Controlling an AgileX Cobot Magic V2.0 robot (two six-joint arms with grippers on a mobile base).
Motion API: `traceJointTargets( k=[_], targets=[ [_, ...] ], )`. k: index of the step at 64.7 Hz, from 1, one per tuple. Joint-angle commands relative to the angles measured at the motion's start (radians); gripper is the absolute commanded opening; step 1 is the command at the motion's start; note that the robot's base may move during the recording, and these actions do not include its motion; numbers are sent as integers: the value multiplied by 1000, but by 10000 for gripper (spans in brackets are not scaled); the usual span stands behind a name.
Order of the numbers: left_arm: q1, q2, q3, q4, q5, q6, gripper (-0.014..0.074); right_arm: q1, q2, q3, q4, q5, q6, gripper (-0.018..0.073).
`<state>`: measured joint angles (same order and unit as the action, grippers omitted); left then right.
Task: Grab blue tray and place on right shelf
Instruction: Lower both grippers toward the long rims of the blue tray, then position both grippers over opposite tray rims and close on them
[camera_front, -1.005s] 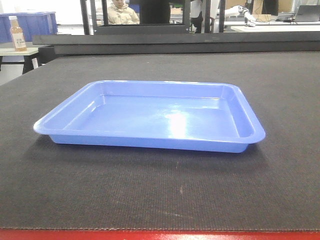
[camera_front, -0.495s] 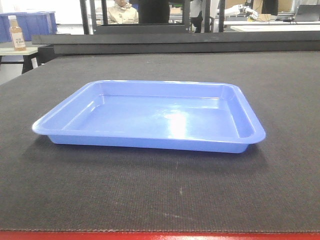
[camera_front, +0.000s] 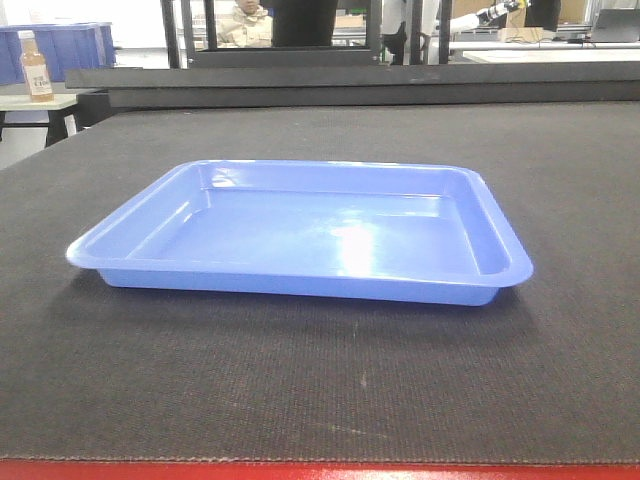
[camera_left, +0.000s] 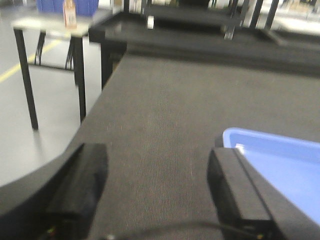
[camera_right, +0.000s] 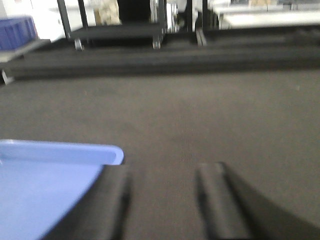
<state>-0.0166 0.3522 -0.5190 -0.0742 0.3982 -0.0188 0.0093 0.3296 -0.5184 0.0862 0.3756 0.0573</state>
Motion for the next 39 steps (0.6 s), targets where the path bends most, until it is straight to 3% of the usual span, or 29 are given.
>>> traceJointTargets(
  k=[1,10,23,31,39],
  targets=[
    [-32,62,-58,-14,-65,26,401,18,79,-39,3,-92,-7,651],
    [-146,207,-178,-14,74,119,401,117,201,-118,11,-81,-7,620],
    [-307,480,-416,-14,256,119,401,296,467,-346,12,46,-7,610],
    [-338,659,-566,-14,358,117,401,343,674,-513,16,213,-5,610],
    [-322,862,-714,29,457,27,401,336,894,-698,14,380,71,610]
  ],
)
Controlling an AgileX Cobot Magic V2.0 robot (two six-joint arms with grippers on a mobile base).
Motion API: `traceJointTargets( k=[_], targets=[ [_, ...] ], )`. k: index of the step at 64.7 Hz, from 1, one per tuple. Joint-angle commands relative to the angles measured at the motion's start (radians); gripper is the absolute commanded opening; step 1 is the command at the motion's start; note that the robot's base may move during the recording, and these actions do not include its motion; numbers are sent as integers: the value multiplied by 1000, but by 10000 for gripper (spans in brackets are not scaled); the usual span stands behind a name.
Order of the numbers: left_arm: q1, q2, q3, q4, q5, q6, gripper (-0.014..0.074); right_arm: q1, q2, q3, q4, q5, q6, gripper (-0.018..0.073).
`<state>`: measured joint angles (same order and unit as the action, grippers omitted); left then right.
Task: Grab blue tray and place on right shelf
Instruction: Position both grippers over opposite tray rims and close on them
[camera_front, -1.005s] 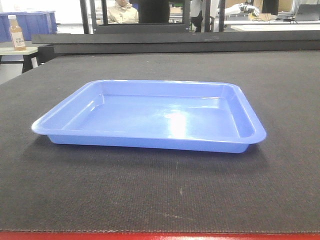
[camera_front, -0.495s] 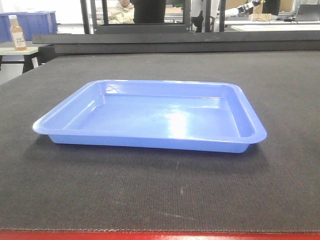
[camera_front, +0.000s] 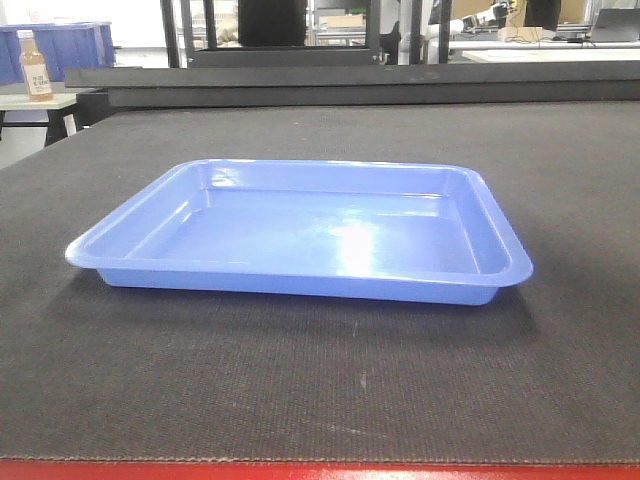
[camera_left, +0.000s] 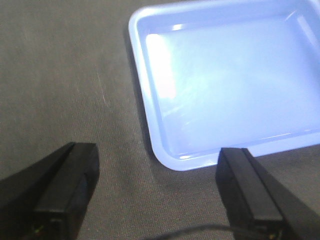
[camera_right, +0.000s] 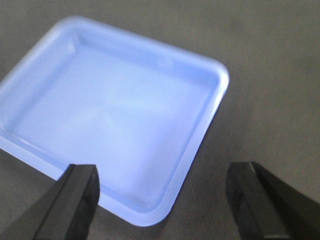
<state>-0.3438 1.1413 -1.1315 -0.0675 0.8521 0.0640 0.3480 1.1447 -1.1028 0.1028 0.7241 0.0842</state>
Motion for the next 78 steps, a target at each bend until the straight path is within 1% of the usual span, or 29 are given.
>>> traceJointTargets(
  k=[1,5,7,16,23,27,35,46,65,71,78],
  targets=[
    [5,93,-116,33,20,-64,401,-5,110,-141,-3,46,55,610],
    [5,193,-181,83,68,-122,401,-10,198,-215,-16,105,107,610],
    [5,242,-216,92,89,-145,401,-11,245,-257,-30,128,141,610],
    [5,428,-354,90,143,-201,401,-11,404,-348,-78,181,284,610],
    [5,543,-435,83,172,-236,401,-11,479,-357,-111,183,348,610],
    [5,600,-468,82,177,-238,401,-11,513,-357,-127,183,372,610],
    [5,683,-515,59,156,-238,401,-11,575,-357,-127,167,372,610],
    [2,744,-534,30,131,-237,401,-10,630,-357,-127,137,372,610],
    [2,811,-534,11,120,-231,400,-9,694,-358,-126,116,372,610],
    [-4,825,-534,-4,120,-208,400,-9,701,-358,-126,103,372,610],
    [-8,835,-534,-4,118,-203,400,-9,707,-358,-126,96,370,610]
  ],
)
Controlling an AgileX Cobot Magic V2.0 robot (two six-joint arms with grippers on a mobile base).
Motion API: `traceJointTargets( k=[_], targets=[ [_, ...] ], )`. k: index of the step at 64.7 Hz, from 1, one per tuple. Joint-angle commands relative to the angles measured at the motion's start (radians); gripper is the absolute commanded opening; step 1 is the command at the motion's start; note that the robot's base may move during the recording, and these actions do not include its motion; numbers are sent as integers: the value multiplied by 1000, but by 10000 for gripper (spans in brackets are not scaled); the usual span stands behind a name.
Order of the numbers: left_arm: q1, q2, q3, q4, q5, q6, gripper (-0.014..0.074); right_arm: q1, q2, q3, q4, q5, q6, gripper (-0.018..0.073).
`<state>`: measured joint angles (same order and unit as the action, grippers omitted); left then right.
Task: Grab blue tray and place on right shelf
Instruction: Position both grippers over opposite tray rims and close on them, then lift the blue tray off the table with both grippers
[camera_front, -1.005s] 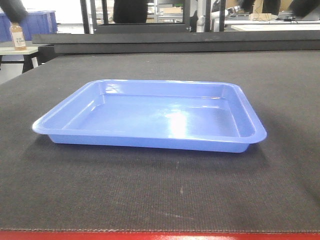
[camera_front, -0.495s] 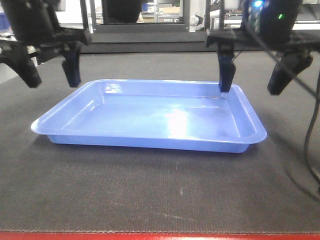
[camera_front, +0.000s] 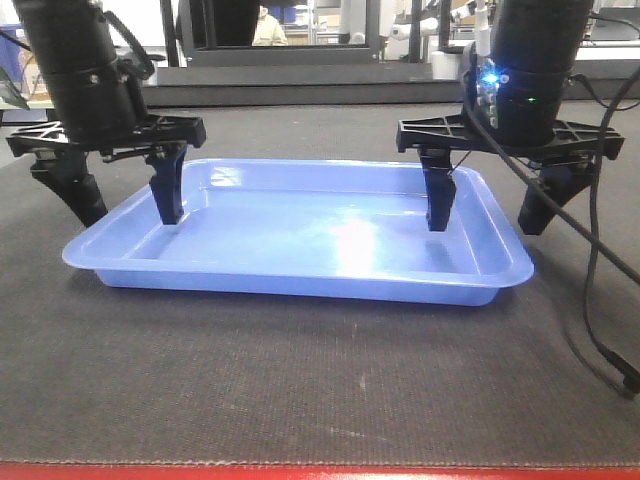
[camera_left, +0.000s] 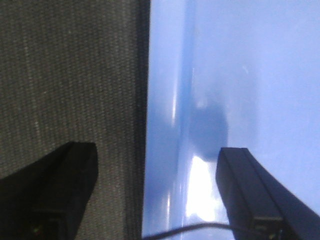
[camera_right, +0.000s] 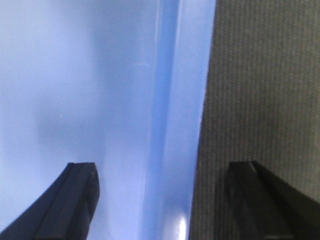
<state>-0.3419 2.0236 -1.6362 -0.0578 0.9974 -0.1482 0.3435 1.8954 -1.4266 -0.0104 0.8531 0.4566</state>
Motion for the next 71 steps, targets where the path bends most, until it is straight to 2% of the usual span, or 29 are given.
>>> traceJointTargets(
  k=[1,4,11,16,22,27,28,32,44,58,71],
  targets=[
    [-9,-45,-29,-14,-28,9,400,-5,-42,-34,-13,-33,-3,608],
    [-12,-45,-29,-14,-29,9,400,-5,-35,-34,-13,-30,-3,585],
    [-12,-45,-29,-14,-20,9,370,-4,-16,-34,-10,-6,-3,432],
    [-12,-44,-29,-14,-15,11,296,-4,-6,-34,-9,12,-3,270],
    [-12,-43,-29,-14,-22,11,124,-4,-6,-34,-9,22,-3,39],
    [-12,-43,-29,-14,-22,11,-56,-4,-12,-35,-9,22,-3,61],
    [-12,-43,-29,-14,-22,11,-64,-4,-14,-36,-9,25,-3,57],
    [-12,-43,-29,-14,-9,11,-26,-4,-26,-41,-9,33,-3,57],
    [-12,-89,-63,-10,74,11,-46,-4,-129,-43,-21,48,-3,57],
    [-12,-269,-56,17,153,11,-46,0,-297,-40,-70,111,-5,57],
    [-18,-480,89,20,153,-8,-46,71,-449,9,-139,163,-33,57]
  ],
)
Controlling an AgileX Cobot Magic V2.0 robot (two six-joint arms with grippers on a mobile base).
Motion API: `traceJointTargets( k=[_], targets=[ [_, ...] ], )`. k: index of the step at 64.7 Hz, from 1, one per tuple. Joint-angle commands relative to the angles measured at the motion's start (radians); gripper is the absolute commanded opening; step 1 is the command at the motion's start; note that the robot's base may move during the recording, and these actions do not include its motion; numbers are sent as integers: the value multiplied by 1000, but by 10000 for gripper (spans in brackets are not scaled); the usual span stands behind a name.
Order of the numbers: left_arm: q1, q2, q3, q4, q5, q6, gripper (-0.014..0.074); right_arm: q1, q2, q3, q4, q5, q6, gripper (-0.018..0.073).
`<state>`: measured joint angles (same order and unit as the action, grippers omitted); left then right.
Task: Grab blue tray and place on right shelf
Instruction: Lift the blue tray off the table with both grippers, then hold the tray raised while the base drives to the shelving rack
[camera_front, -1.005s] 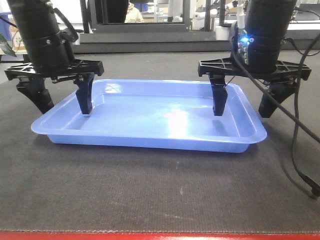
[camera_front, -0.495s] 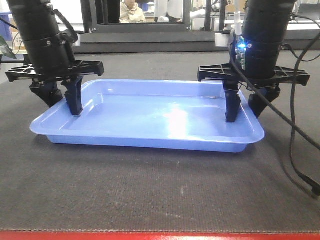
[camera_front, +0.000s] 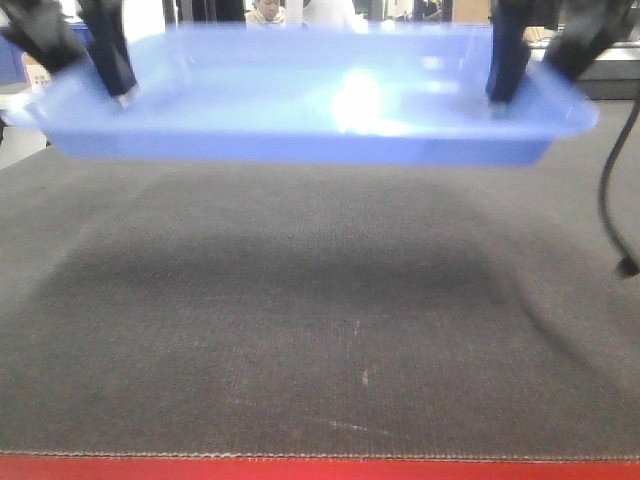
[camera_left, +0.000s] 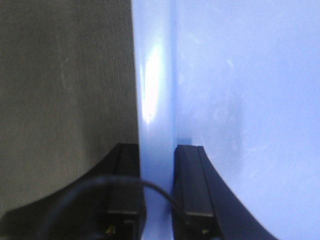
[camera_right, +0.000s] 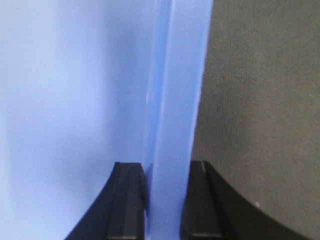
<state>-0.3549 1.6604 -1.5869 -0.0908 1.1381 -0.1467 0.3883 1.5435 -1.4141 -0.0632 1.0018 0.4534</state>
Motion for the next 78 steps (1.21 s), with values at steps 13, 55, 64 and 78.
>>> traceJointTargets(
  k=[13,55,64,78],
  targets=[
    [-20,-316,262,56,14,-28,-46,103,-211,77,-93,37,-29,57],
    [-68,-475,285,60,98,-113,-41,133,-327,111,-47,131,-29,57],
    [-68,-443,285,60,145,-113,-41,133,-333,111,-47,128,-29,57],
    [-68,-395,285,60,177,-113,-41,133,-333,111,-47,132,-29,57]
  ],
)
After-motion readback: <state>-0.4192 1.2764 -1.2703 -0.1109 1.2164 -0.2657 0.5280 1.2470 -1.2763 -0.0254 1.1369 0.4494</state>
